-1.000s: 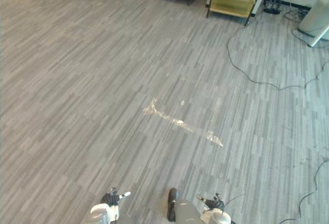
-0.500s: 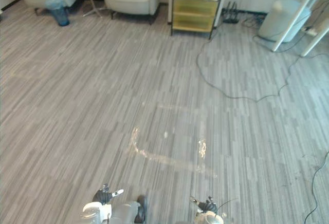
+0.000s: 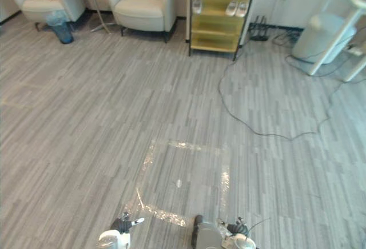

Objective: Pick up cushions and gather them together orderly.

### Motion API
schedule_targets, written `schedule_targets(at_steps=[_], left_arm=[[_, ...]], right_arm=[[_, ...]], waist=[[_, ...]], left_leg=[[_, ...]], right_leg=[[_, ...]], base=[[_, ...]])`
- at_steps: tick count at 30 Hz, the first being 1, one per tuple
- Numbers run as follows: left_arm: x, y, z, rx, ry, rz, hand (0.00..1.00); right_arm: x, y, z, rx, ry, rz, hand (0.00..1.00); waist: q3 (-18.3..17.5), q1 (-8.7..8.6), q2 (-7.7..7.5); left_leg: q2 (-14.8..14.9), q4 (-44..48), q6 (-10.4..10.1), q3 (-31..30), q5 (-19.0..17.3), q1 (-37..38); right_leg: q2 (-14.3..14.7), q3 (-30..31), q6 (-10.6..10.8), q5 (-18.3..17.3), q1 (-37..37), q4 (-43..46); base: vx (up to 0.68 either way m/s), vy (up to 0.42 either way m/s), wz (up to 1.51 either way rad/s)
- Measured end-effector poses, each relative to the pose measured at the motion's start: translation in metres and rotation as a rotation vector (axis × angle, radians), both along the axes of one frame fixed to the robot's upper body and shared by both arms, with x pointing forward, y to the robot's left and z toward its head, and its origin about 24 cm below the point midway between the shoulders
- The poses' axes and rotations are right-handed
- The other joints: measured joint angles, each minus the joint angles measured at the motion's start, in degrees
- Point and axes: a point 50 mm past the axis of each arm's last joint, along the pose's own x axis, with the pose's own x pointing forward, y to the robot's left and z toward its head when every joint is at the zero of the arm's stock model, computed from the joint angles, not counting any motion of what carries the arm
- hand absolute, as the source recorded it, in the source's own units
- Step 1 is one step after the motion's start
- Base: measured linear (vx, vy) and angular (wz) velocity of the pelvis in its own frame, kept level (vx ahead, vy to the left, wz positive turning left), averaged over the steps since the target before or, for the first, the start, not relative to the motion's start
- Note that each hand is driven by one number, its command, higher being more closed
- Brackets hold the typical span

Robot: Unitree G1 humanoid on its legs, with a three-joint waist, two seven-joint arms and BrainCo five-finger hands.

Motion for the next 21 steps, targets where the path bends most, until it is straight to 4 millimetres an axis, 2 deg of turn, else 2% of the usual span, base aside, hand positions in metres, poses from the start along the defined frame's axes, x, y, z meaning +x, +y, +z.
schedule_targets(at_steps=[1, 3, 4, 5, 7, 8, 9, 10, 11, 12, 13, 14, 15, 16, 17, 18, 19, 21], left_arm=[[0.003, 0.002, 0.002, 0.006, -0.015, -0.002, 0.00], [0.007, 0.001, 0.004, 0.013, -0.037, -0.023, 0.00], [0.008, 0.000, 0.005, 0.013, -0.044, -0.023, 0.00], [0.009, 0.001, 0.006, 0.015, -0.054, -0.022, 0.00], [0.010, 0.001, 0.006, 0.015, -0.055, -0.023, 0.00], [0.010, 0.000, 0.006, 0.016, -0.053, -0.033, 0.00], [0.010, 0.000, 0.006, 0.020, -0.050, -0.046, 0.00], [0.010, 0.000, 0.006, 0.022, -0.049, -0.055, 0.00], [0.013, 0.006, 0.007, 0.042, -0.049, -0.072, 0.00], [0.013, 0.008, 0.007, 0.049, -0.047, -0.078, 0.00], [0.014, 0.010, 0.007, 0.056, -0.049, -0.086, 0.00], [0.014, 0.010, 0.007, 0.058, -0.050, -0.090, 0.00], [0.014, 0.011, 0.007, 0.058, -0.049, -0.090, 0.00], [0.013, 0.011, 0.007, 0.057, -0.043, -0.090, 0.00], [0.011, 0.011, 0.006, 0.058, -0.035, -0.091, 0.00], [0.010, 0.011, 0.005, 0.057, -0.028, -0.091, 0.00], [0.007, 0.011, 0.004, 0.055, -0.020, -0.090, 0.00], [0.005, 0.008, 0.003, 0.053, -0.010, -0.104, 0.00]], right_arm=[[0.000, 0.004, -0.001, 0.007, 0.000, 0.007, 0.00], [0.004, 0.008, 0.000, 0.020, -0.009, 0.016, 0.00], [0.004, 0.008, 0.000, 0.024, -0.009, 0.009, 0.00], [0.006, 0.009, 0.000, 0.027, -0.014, 0.004, 0.00], [0.009, 0.008, 0.001, 0.028, -0.022, -0.008, 0.00], [0.011, 0.006, 0.002, 0.025, -0.028, -0.013, 0.00], [0.009, 0.003, 0.002, 0.018, -0.025, -0.019, 0.00], [0.009, 0.003, 0.002, 0.018, -0.021, -0.019, 0.00], [0.007, 0.011, -0.001, 0.038, -0.014, -0.020, 0.00], [0.005, 0.016, -0.002, 0.051, -0.011, -0.021, 0.00], [0.002, 0.017, -0.003, 0.055, -0.004, -0.024, 0.00], [-0.003, 0.018, -0.005, 0.056, 0.011, -0.025, 0.00], [-0.005, 0.018, -0.005, 0.056, 0.016, -0.025, 0.00], [-0.006, 0.018, -0.005, 0.055, 0.018, -0.015, 0.00], [-0.005, 0.019, -0.005, 0.047, 0.021, 0.006, 0.00], [-0.007, 0.019, -0.006, 0.045, 0.025, 0.015, 0.00], [-0.007, 0.016, -0.005, 0.037, 0.020, 0.019, 0.00], [-0.008, 0.015, -0.005, 0.035, 0.022, 0.018, 0.00]], waist=[[0.3, 0.55, -0.46], [0.3, 1.20, -0.88], [0.3, 1.40, -0.91], [0.3, 1.58, -0.88], [0.4, 1.84, -0.96], [0.4, 2.07, -0.97], [0.2, 2.28, -0.73], [0.3, 2.75, -0.79], [0.1, 3.05, -2.95], [-0.1, 2.73, -4.57], [-0.3, 2.79, -5.21], [-0.5, 3.07, -5.60], [-0.5, 3.08, -5.57], [-0.6, 2.98, -5.53], [-0.5, 2.94, -5.40], [-0.4, 2.94, -5.30], [-0.4, 2.92, -5.09], [-0.3, 2.38, -4.64]], left_leg=[[0.4, 3.5, -0.2, 1.5, -0.8, -2.0], [-0.5, 1.8, -0.8, 3.7, -2.0, -6.1], [-1.5, -2.2, -0.7, 4.4, -3.4, -7.9], [-3.7, -10.0, -0.9, 5.5, -4.5, -9.6], [-7.8, -23.7, -1.8, 4.7, -3.8, -9.9], [-10.7, -36.3, -2.4, 4.1, 0.1, -9.7], [-11.8, -43.2, -1.8, 4.1, 6.0, -9.3], [-11.8, -43.9, -1.2, 3.8, 9.7, -8.7], [-13.4, -44.6, 2.5, 4.6, 11.1, -6.6], [-14.2, -43.9, 3.6, 4.9, 9.2, -6.2], [-14.5, -42.8, 3.8, 5.0, 7.6, -6.1], [-14.6, -40.9, 4.0, 5.2, 5.2, -5.4], [-14.7, -40.5, 4.2, 5.2, 4.5, -4.9], [-14.9, -40.7, 4.3, 5.2, 2.6, -2.6], [-15.2, -40.9, 4.4, 5.0, 1.2, -0.4], [-15.4, -40.7, 4.3, 4.9, 0.1, 1.2], [-15.6, -41.0, 4.3, 4.6, -1.1, 4.4], [-15.4, -42.8, 4.2, 2.9, -1.4, 9.4]], right_leg=[[0.2, 0.5, -0.4, -1.0, 4.4, -2.1], [0.3, 1.0, -0.8, -2.9, 8.7, -5.0], [0.3, 1.3, -0.2, -2.9, 10.3, -6.0], [0.2, 2.1, 0.1, -3.4, 11.7, -7.3], [-0.1, 3.8, 0.5, -3.7, 13.7, -8.9], [-0.2, 5.5, 1.3, -4.1, 15.6, -11.0], [0.4, 6.7, 2.2, -4.4, 16.9, -12.0], [0.6, 7.4, 2.8, -4.8, 17.4, -12.1], [-0.7, 9.2, 3.7, -5.0, 18.9, -12.3], [-1.9, 9.8, 4.3, -4.6, 18.9, -11.2], [-2.3, 10.1, 4.3, -4.5, 18.7, -9.6], [-2.6, 10.9, 4.4, -4.6, 17.5, -4.4], [-2.6, 11.3, 4.5, -4.5, 16.8, -1.8], [-2.7, 11.7, 9.0, -3.6, 13.0, 8.9], [-3.5, 11.8, 14.5, -2.6, 8.2, 19.9], [-4.2, 11.5, 14.7, -3.2, 5.5, 26.9], [-5.6, 9.7, 12.8, -4.8, 2.1, 33.0], [-6.9, 6.4, 10.4, -7.6, -0.7, 30.3]], base=[[0.44, -0.192, -0.26], [0.34, -0.143, -0.14], [0.34, -0.074, -0.19], [0.45, -0.045, -0.29], [0.43, 0.015, -0.52], [0.50, 0.082, -0.70], [0.52, 0.111, -0.70], [0.52, 0.135, -0.53], [0.51, 0.119, -0.32], [0.59, 0.130, -0.15], [0.56, 0.126, 0.04], [0.36, 0.092, 0.03], [0.35, 0.095, -0.06], [0.33, 0.081, -0.11], [0.42, 0.097, -0.07], [0.46, 0.075, 0.04], [0.44, 0.040, 0.25], [0.38, -0.018, 0.45]])
